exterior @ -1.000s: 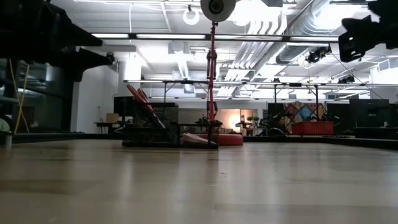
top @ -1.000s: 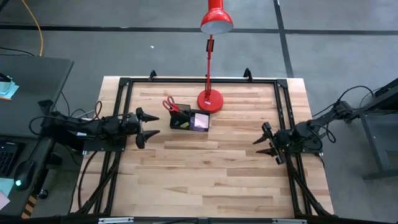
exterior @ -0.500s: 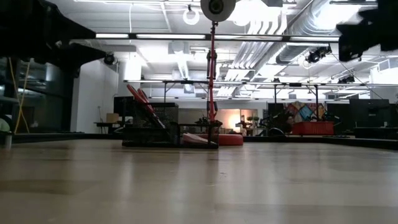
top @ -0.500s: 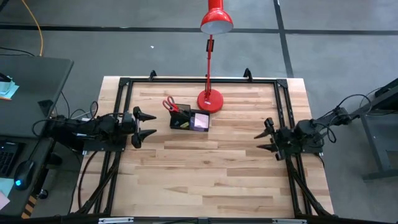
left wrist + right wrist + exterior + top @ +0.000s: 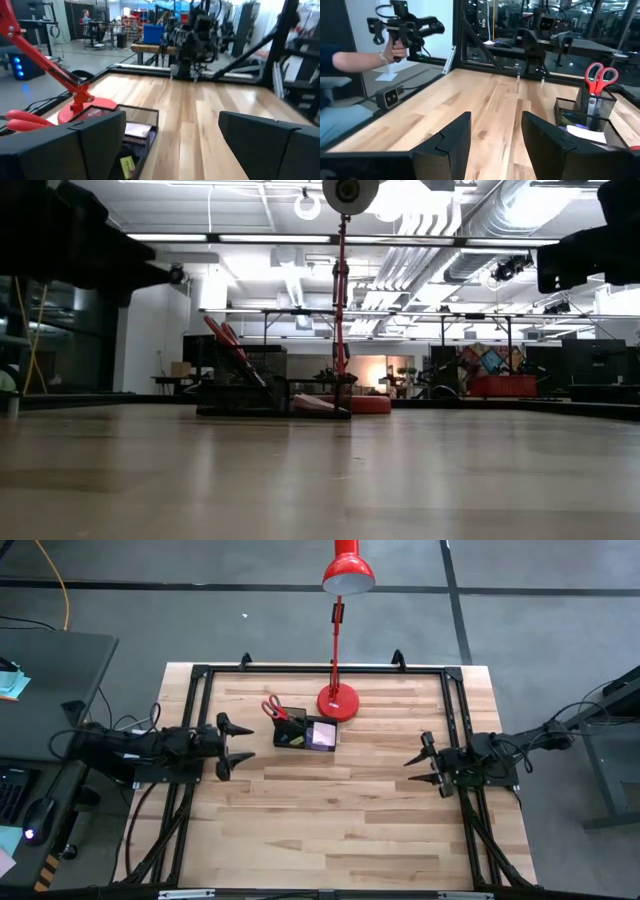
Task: Pick and place office supplies into organizer
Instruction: Return to Home Position
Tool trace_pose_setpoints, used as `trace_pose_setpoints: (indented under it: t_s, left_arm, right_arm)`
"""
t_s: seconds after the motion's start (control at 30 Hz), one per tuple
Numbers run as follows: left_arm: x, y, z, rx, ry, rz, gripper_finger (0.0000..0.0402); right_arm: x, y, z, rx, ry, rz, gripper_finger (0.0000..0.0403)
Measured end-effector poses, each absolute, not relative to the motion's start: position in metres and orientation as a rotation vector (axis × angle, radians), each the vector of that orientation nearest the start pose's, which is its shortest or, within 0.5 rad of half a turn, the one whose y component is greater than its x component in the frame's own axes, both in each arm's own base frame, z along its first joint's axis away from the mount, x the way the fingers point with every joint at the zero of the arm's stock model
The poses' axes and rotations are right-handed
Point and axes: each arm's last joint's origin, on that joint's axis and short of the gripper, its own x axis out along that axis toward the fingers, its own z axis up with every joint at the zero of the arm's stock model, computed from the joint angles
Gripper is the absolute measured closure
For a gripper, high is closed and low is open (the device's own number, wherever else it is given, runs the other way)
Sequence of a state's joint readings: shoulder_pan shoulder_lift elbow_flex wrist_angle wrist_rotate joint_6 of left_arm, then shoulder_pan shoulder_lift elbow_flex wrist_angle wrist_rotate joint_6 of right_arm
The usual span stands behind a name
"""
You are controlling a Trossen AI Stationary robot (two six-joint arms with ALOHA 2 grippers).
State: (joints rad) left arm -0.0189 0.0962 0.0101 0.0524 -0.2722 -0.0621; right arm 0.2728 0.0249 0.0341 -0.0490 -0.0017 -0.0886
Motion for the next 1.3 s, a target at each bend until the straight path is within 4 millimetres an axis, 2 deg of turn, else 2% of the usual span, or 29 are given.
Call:
trace_pose_setpoints:
  t_s: [0.43,1.3]
  left_arm:
    - [0.112,0.005,0.148,-0.131,0.195,0.254,0.0089]
    - [0.112,0.005,0.148,-0.13,0.204,0.255,0.0089]
  right_arm:
    - [0.095,0.026,0.167,-0.06,0.046,0.271,0.0236]
    - [0.095,0.026,0.167,-0.059,0.046,0.27,0.0236]
